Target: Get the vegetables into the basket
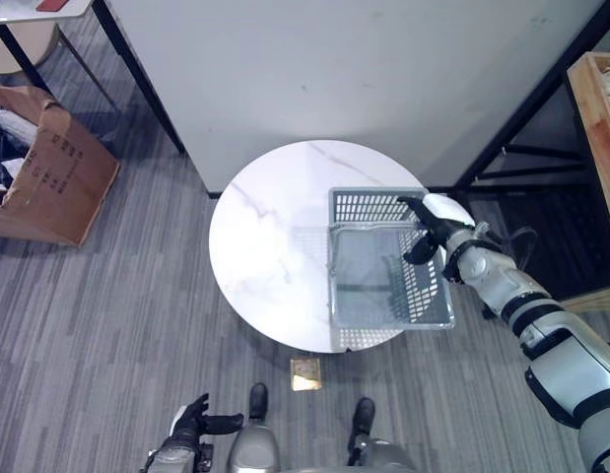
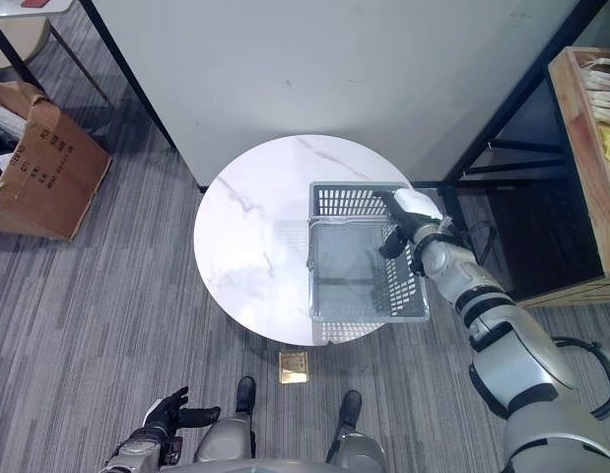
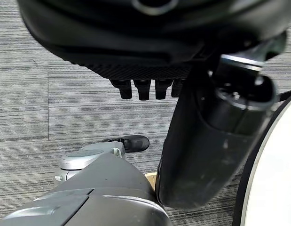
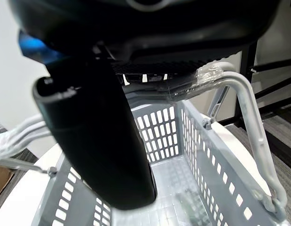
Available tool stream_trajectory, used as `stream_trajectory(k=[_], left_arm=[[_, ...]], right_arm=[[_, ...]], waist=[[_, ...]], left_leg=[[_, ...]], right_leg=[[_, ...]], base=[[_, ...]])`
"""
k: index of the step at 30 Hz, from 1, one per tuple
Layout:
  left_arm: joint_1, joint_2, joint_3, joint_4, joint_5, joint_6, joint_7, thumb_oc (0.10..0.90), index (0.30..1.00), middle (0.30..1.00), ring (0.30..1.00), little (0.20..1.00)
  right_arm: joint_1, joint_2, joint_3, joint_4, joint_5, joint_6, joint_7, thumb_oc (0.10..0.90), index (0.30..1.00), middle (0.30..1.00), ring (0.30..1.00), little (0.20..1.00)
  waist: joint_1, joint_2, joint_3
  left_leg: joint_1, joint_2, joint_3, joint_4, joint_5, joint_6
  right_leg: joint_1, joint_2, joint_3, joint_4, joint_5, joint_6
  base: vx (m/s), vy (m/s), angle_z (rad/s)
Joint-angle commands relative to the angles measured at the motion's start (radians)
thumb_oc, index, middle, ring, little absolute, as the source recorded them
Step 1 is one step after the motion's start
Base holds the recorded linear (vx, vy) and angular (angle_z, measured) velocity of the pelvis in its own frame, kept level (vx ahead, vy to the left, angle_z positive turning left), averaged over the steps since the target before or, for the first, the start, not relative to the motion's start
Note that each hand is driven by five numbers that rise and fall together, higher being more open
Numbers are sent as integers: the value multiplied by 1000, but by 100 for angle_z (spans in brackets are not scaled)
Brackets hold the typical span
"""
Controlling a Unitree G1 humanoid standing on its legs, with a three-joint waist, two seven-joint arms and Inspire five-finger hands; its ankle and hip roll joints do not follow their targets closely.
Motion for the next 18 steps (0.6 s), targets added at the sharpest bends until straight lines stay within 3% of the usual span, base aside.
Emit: stream_trajectory(k=[1, 10, 13, 18], left_arm=[[14, 3, -110, 91, 9, 25, 18, 900, 1000, 1000, 1000, 1000], [22, 6, -102, 104, 43, 33, 14, 900, 1000, 1000, 1000, 1000], [31, 12, -87, 108, 56, 37, 7, 900, 1000, 1000, 1000, 1000], [54, 22, -22, 121, 101, 50, -4, 900, 1000, 1000, 1000, 1000]], right_arm=[[-137, 39, 7, 57, 25, -18, -40, 400, 300, 300, 300, 300], [-84, 44, 6, 59, 3, -17, -17, 400, 300, 300, 300, 300], [-57, -2, 6, -55, -7, -24, -8, 400, 300, 300, 300, 300], [73, -147, -89, -411, -16, -61, -3, 400, 300, 300, 300, 300]], waist=[[20, -51, -2], [8, -68, -18], [-5, -73, -33], [-45, -76, -65]], left_leg=[[-16, 16, -36, -4, 2, -26], [20, 12, -21, -4, -17, -21], [42, 13, -9, -4, -26, -20], [92, 16, 23, -4, -50, -17]], right_leg=[[21, -94, 16, 0, 36, 78], [45, -100, 24, 0, 34, 81], [55, -102, 33, 0, 32, 82], [77, -102, 53, 0, 25, 85]], base=[[0, 0, 0], [0, 0, 0], [23, 13, -3], [30, 23, -11]])
